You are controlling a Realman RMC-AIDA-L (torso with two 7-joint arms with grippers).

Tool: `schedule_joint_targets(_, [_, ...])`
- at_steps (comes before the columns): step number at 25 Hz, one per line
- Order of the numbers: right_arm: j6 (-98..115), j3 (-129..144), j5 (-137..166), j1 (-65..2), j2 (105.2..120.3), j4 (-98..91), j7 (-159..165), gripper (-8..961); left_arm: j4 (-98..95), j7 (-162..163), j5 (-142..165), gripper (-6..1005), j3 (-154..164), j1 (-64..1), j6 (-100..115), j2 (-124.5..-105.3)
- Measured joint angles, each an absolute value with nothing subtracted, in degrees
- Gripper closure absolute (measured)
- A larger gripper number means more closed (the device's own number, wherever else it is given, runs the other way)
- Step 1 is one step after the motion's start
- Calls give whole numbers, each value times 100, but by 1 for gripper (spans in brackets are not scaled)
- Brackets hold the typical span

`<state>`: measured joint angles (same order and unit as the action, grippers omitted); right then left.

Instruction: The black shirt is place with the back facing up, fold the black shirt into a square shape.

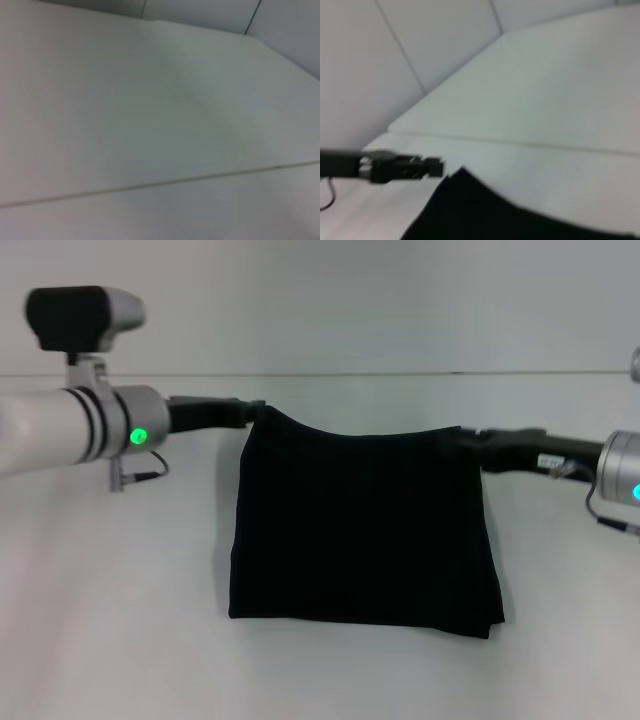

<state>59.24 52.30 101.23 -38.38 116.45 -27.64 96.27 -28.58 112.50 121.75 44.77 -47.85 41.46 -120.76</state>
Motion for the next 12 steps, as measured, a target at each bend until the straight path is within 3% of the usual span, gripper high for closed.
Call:
schedule_joint_targets(5, [6261, 4741, 10123, -3702, 11637, -3054, 9523, 548, -4110, 11278, 12083, 581, 4368, -4102, 5365, -12104])
schedule_joint_targets(8, [6719, 4394, 10124, -3587, 11630, -3170, 9191, 327, -4644, 11033, 11827, 481, 4201, -3800, 6527, -12159])
schedule_joint_targets(12, [7437, 3939, 10125, -3453, 11622, -3333, 8664, 296, -4721, 10284, 11320, 360, 3976, -3654, 8130, -12157])
